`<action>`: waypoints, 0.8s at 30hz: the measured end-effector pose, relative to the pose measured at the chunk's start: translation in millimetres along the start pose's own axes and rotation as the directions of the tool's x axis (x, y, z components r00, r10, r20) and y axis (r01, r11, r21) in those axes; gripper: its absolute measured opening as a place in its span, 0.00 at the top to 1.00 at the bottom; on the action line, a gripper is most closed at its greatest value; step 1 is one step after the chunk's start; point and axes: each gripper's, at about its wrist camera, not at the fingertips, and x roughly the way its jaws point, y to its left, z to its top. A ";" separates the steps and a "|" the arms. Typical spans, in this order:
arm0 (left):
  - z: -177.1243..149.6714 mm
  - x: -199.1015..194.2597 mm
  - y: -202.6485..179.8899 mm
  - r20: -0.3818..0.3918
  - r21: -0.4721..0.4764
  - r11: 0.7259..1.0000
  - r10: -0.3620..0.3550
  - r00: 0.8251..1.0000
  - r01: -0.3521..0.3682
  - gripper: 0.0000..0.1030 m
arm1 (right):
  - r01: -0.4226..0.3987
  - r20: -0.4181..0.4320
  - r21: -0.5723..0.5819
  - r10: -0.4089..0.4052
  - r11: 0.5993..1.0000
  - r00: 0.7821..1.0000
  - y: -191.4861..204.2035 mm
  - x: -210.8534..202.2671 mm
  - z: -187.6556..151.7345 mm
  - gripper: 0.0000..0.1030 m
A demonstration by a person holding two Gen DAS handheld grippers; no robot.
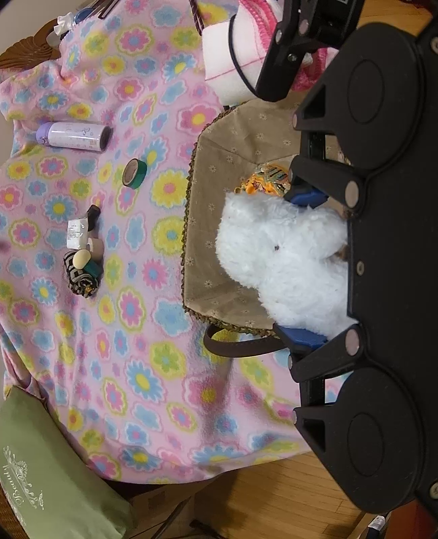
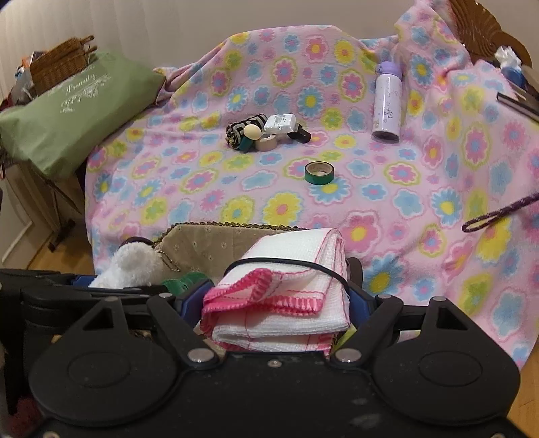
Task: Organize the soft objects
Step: 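Carry the white plush and pink-edged towel over the basket with both tools, then open both tools to drop the plush and towel into the basket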
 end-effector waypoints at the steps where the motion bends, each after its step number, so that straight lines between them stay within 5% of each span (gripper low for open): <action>1: -0.2 0.8 0.1 -0.005 -0.001 1.000 -0.002 1.000 0.002 0.40 | 0.003 -0.001 -0.008 -0.003 1.000 1.000 0.7 -0.2 0.1 0.21; 24: 2.7 5.4 1.8 -0.028 -0.001 1.000 0.003 1.000 -0.003 0.35 | -0.005 0.018 -0.049 0.006 0.999 1.000 0.5 -2.6 3.0 0.20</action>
